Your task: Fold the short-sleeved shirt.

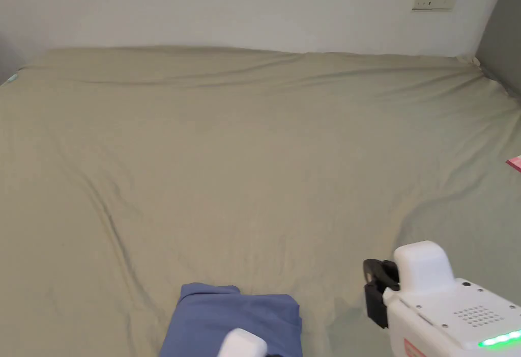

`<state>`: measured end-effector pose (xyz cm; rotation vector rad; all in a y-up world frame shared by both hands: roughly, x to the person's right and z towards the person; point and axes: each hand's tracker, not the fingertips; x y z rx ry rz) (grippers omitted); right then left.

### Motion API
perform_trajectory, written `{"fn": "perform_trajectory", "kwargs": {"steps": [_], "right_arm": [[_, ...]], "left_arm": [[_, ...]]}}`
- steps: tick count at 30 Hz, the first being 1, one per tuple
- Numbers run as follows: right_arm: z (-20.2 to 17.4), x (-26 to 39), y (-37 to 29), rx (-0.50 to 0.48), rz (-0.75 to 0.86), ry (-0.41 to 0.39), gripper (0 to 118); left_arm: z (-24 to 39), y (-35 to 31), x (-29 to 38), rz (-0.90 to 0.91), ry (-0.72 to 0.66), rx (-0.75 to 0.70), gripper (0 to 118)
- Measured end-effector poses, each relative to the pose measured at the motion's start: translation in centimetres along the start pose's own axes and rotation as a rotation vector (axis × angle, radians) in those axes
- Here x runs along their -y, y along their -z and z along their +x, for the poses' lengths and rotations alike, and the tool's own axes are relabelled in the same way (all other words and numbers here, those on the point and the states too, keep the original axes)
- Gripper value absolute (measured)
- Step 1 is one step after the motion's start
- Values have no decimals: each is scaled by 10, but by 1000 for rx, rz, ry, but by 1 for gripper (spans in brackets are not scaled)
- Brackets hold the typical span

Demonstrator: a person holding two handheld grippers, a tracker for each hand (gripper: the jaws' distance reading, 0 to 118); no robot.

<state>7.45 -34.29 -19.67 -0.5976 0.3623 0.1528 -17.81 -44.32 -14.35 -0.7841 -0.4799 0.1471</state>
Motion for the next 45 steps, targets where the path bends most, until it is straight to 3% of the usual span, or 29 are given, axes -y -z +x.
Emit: {"fn": "perform_trajectory", "kwargs": {"steps": [4, 7, 11, 14, 15, 17, 19, 22, 26, 30, 32, 33, 34, 35, 37, 38, 39, 45], "right_arm": [[-47, 14, 41, -160, -95, -106, 2], [-75, 40, 81, -236, -230, -133, 2], [-88, 76, 125, -225, -445, -175, 2], [-84, 89, 132, -241, -456, -154, 1], [-80, 86, 130, -256, -445, -128, 1], [-73, 81, 133, -280, -473, -107, 1], [-71, 81, 134, -292, -477, -114, 1], [-73, 82, 133, -300, -471, -120, 1], [-71, 82, 132, -312, -466, -98, 1], [-69, 84, 135, -317, -464, -77, 1], [-68, 84, 135, -319, -466, -76, 1], [-69, 83, 136, -319, -467, -82, 1], [-65, 86, 139, -317, -464, -92, 1], [-66, 87, 140, -314, -463, -103, 1], [-67, 87, 140, -304, -458, -120, 1], [-69, 88, 140, -306, -450, -121, 1], [-72, 88, 140, -288, -457, -131, 1], [-67, 66, 128, -273, -392, -131, 2]], "left_arm": [[-65, -40, -11, 73, -65, -186, 0], [-109, -53, -12, 62, -134, -293, 0], [-151, -57, -7, 19, -245, -262, 0], [-172, -52, -6, -31, -340, -177, 5], [-178, -48, -6, -28, -378, -172, 14], [-189, -39, -8, -57, -454, -144, 56], [-199, -26, -11, -75, -544, 10, 93], [-203, 3, -14, -106, -644, 255, 117], [-204, 50, -7, -233, -771, 456, 114], [-200, 64, -10, -215, -796, 495, 114], [-199, 65, -9, -230, -825, 476, 107], [-199, 63, -9, -234, -817, 466, 102], [-201, 61, -10, -241, -805, 452, 86], [-203, 58, -10, -251, -787, 422, 58], [-209, 53, -2, -258, -762, 285, 31], [-208, 56, 6, -266, -770, 269, 27], [-206, 55, 12, -198, -850, 379, 27], [-189, 39, 4, -164, -791, 265, 27]]}}
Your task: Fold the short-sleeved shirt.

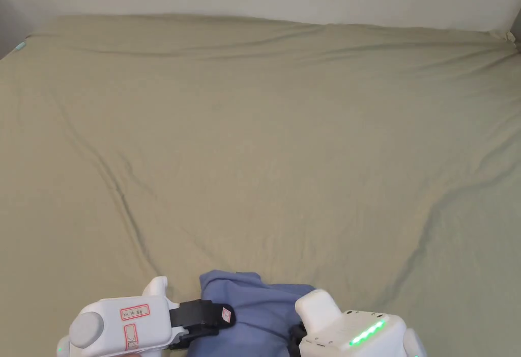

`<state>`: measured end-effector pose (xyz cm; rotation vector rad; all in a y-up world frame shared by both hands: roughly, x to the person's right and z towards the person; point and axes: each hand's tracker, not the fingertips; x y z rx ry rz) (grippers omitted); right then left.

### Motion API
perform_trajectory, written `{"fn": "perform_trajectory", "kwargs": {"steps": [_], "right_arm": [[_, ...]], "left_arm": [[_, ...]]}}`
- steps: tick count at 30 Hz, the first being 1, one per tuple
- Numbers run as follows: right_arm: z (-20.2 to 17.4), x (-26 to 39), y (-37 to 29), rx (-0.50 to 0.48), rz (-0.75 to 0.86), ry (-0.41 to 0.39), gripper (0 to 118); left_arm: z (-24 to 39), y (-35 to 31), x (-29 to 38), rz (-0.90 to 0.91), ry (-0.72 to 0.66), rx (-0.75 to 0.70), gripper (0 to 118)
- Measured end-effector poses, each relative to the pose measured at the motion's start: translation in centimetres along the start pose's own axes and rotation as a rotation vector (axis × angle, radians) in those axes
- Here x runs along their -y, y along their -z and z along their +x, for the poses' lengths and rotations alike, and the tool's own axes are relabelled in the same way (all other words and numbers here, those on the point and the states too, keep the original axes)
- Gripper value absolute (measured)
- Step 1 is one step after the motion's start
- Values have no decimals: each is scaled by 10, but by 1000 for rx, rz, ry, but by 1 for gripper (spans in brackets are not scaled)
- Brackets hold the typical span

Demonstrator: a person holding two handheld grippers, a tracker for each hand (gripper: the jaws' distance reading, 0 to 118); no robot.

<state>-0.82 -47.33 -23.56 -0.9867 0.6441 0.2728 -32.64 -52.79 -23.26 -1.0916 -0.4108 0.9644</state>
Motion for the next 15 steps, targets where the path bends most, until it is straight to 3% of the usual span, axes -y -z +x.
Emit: {"fn": "perform_trajectory", "kwargs": {"steps": [3, 8, 11, 15], "right_arm": [[3, -24, -37, 70, 135, 24, 1], [0, -61, -94, 254, 319, -55, 1], [-7, -76, -122, 316, 403, -49, 1], [-24, -85, -147, 392, 492, -36, 1]], "left_arm": [[22, -15, 5, 31, 110, -49, 27], [60, -45, 12, 104, 297, -164, 27], [78, -65, 17, 148, 436, -285, 27], [77, -95, 19, 204, 450, -403, 27]]}}
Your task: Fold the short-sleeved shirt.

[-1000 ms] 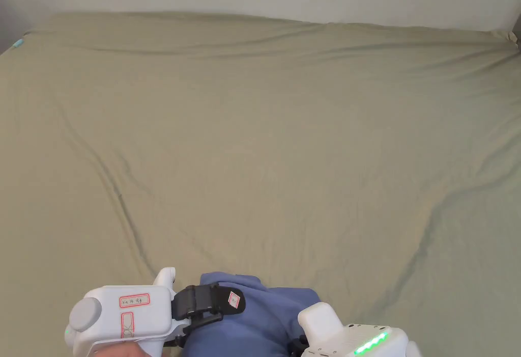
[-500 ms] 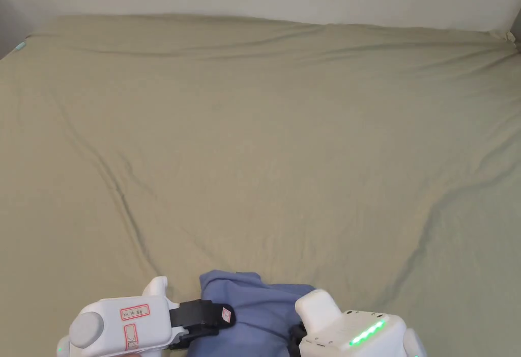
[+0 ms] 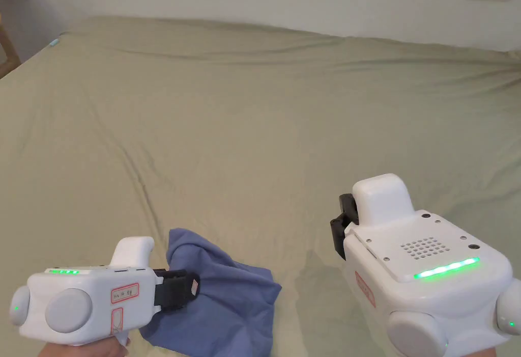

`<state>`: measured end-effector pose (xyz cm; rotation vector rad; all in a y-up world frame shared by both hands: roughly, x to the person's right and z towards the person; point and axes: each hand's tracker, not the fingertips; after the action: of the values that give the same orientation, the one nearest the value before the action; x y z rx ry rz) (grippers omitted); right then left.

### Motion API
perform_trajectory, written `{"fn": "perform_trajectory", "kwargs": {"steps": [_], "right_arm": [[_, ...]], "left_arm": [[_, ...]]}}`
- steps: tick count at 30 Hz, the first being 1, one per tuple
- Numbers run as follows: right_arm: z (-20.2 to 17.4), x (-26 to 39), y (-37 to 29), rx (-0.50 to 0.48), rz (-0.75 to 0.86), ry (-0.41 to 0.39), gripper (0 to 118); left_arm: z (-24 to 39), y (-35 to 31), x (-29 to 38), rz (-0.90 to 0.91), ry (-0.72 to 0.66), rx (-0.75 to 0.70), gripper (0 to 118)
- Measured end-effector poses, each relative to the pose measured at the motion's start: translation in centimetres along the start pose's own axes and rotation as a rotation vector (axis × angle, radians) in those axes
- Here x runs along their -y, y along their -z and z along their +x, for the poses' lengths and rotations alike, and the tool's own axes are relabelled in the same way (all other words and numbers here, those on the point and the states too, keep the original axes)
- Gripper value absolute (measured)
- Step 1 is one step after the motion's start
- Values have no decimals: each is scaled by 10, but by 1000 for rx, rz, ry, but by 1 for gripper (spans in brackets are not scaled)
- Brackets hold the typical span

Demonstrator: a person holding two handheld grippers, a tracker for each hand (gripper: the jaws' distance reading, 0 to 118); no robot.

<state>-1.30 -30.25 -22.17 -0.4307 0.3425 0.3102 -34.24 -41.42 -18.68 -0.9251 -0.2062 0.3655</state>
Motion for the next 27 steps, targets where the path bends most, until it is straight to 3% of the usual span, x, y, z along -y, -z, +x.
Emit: {"fn": "perform_trajectory", "kwargs": {"steps": [13, 27], "right_arm": [[-61, -23, -17, -19, 74, -18, 1], [-75, -15, 28, -6, -9, -60, 2]], "left_arm": [[-122, -47, 10, -9, 184, -511, 26], [-305, -63, -26, -120, 272, -886, 25]]}}
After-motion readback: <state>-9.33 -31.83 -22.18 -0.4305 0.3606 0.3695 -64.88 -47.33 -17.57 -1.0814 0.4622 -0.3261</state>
